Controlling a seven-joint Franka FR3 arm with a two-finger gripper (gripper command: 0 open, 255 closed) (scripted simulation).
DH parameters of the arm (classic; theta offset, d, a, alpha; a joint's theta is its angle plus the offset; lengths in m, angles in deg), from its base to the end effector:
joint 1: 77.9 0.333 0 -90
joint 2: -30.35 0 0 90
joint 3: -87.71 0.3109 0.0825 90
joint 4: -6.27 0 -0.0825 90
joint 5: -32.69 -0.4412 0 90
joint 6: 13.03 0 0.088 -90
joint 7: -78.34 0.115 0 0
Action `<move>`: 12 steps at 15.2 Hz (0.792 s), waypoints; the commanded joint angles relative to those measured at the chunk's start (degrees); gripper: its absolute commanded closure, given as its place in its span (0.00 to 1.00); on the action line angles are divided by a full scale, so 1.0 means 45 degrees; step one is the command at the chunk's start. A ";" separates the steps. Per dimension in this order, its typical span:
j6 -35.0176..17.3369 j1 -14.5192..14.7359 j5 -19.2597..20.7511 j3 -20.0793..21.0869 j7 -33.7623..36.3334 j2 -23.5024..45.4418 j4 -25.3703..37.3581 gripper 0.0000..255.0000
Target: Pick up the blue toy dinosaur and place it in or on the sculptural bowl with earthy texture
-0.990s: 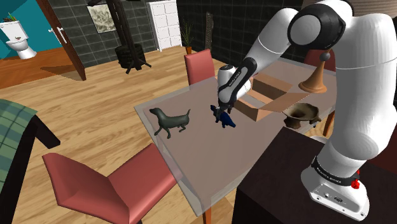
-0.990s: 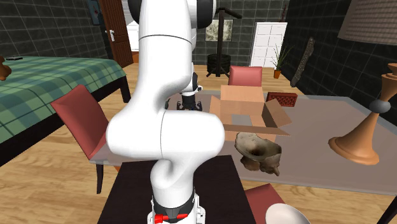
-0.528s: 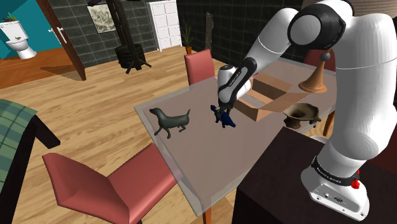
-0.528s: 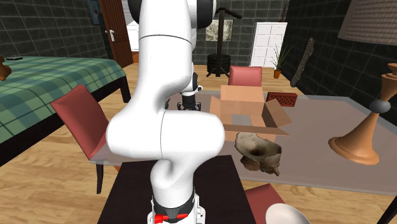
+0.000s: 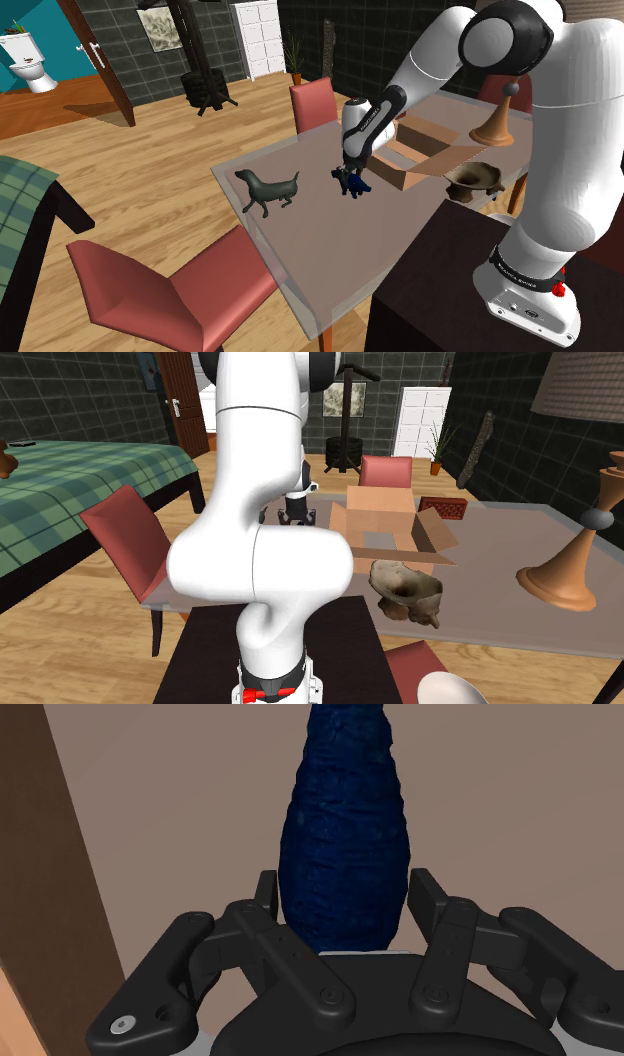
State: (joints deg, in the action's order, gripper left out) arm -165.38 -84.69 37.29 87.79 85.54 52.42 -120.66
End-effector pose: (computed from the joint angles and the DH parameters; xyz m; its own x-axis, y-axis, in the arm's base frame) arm 0.5819 -0.0664 0.1447 0.9834 -0.1707 0.0617 -0.1729 -0.9844 0.0333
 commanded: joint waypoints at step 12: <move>0.1892 -0.0059 -0.0181 0.0093 -0.0196 -0.1836 0.0064 1.00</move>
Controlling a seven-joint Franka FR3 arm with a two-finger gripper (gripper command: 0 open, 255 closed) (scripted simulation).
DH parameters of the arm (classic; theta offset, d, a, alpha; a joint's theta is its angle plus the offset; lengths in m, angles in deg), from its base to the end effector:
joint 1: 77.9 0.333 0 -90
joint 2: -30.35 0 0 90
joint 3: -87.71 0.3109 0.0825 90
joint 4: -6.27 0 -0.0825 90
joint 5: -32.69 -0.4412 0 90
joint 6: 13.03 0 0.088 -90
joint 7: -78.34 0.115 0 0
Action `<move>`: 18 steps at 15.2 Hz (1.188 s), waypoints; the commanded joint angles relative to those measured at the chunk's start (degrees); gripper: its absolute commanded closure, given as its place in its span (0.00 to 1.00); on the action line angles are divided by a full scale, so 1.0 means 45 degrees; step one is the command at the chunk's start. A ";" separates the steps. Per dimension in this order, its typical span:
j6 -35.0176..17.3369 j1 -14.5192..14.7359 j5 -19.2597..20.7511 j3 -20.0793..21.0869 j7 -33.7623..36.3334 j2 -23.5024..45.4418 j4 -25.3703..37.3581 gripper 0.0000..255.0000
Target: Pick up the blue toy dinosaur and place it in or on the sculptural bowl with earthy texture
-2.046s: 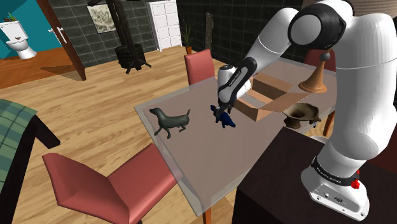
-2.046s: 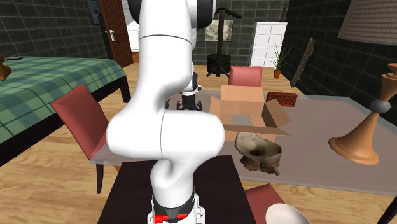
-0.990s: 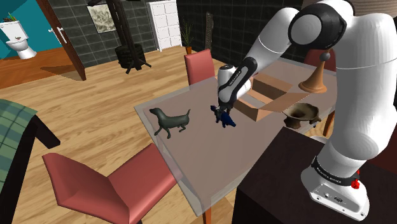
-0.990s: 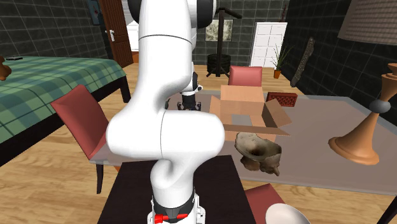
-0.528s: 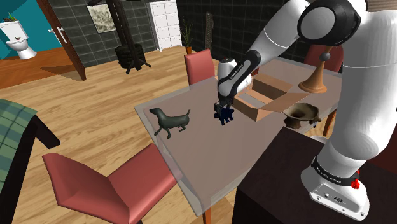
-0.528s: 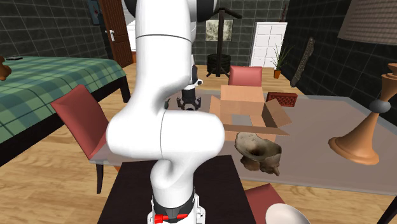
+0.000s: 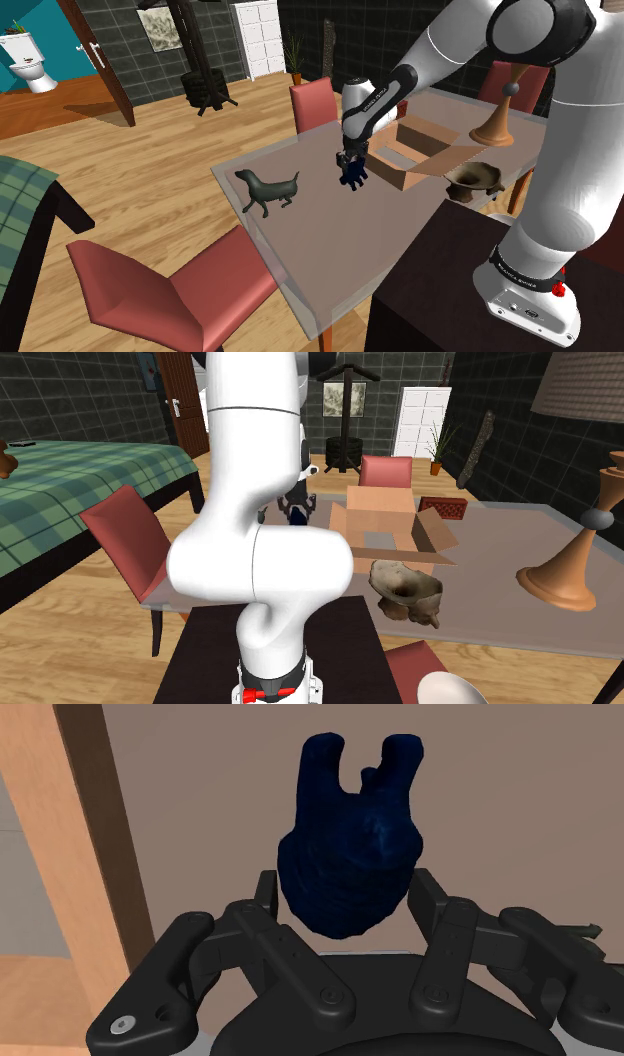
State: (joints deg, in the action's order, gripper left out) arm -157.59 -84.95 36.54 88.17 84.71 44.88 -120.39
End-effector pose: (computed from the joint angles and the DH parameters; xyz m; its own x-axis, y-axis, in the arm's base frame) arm 0.5894 -0.0677 0.2115 0.9834 -0.1707 0.0618 -0.1730 -0.9844 0.0334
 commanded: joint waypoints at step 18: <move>0.3003 -0.0014 -0.0212 0.0059 -0.0226 -0.2142 0.0868 1.00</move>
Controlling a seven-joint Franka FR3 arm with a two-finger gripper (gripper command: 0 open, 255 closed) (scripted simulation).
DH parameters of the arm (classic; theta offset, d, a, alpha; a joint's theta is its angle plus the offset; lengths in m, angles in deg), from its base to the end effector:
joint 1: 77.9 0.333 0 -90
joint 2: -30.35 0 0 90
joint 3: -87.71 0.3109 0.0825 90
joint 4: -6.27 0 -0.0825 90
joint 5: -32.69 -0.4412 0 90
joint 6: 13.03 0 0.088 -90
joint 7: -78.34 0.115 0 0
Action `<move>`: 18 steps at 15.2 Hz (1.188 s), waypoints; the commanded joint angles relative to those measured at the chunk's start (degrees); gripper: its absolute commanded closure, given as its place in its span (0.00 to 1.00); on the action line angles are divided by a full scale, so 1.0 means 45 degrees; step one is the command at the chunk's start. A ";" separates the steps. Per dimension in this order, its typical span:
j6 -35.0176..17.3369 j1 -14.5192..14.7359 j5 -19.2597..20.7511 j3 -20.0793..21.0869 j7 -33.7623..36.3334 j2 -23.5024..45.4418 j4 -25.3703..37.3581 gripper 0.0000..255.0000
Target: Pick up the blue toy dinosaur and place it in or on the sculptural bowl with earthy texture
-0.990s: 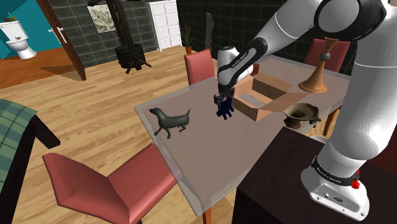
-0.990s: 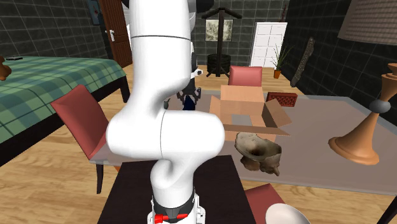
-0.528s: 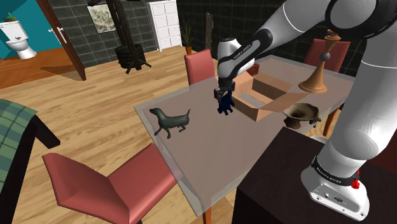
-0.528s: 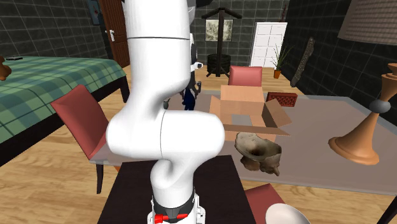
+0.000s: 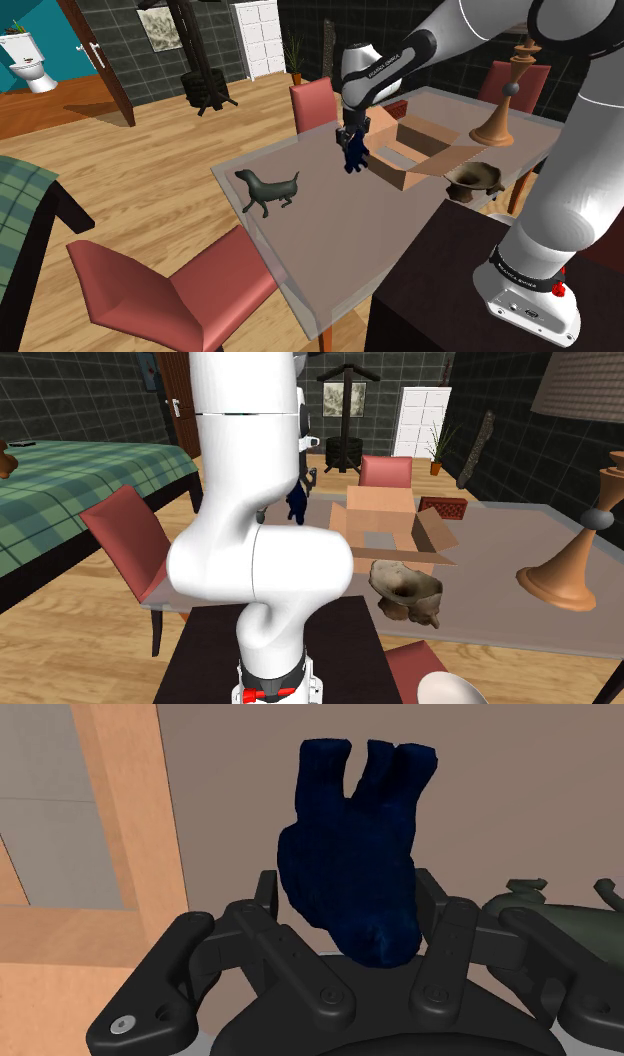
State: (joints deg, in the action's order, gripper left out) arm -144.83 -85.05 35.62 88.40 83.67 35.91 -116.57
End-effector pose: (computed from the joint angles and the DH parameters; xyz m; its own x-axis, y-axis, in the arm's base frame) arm 0.5999 -0.0693 0.3155 0.9834 -0.1707 0.0620 -0.1730 -0.9844 0.0333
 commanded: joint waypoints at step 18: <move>0.1123 -0.1106 0.0072 -0.1271 -0.2362 -0.4203 -0.2994 1.00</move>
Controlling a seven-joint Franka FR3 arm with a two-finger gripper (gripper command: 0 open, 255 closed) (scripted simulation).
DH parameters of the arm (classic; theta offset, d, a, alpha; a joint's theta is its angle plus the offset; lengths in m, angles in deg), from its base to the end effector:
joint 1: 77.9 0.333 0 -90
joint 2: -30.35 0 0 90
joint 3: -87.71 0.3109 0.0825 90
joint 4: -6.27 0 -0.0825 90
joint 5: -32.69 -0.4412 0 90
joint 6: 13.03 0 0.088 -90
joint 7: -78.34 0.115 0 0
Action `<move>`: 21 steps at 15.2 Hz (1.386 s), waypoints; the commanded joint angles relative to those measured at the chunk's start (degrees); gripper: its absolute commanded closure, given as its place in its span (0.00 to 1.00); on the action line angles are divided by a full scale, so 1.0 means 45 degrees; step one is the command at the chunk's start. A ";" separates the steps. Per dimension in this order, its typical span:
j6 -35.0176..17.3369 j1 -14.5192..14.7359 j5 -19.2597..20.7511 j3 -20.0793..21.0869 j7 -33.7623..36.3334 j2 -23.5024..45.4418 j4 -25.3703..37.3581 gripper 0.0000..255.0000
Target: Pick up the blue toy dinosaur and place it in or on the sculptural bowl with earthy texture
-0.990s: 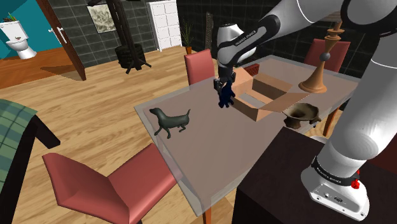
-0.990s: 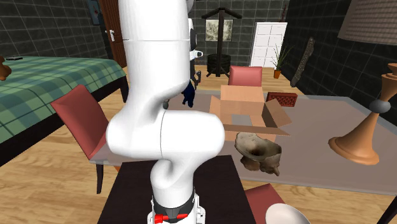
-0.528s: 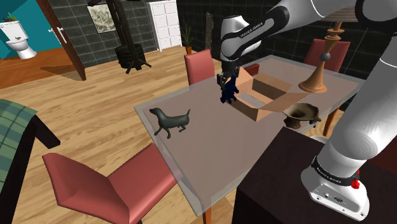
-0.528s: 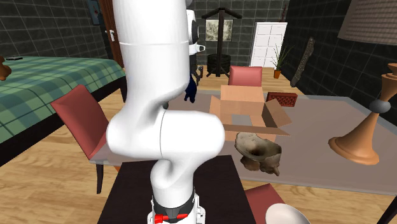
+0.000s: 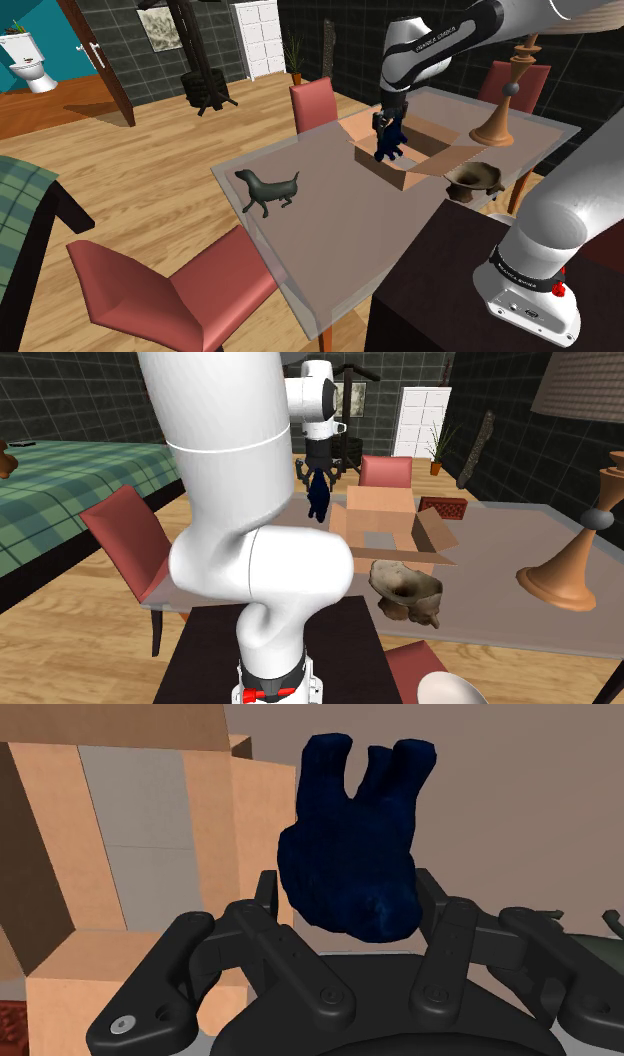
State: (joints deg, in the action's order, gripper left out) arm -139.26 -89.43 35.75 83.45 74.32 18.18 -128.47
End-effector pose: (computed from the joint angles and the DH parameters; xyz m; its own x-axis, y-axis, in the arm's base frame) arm 0.5061 -0.1452 0.3769 0.9832 -0.1718 0.0608 -0.1741 -0.9842 0.0337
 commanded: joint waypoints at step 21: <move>0.1175 -0.3577 0.2623 -0.4466 -0.6077 -0.4925 -0.3307 1.00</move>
State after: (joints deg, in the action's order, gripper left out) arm -134.30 -104.72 46.87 64.20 48.19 -3.17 -143.01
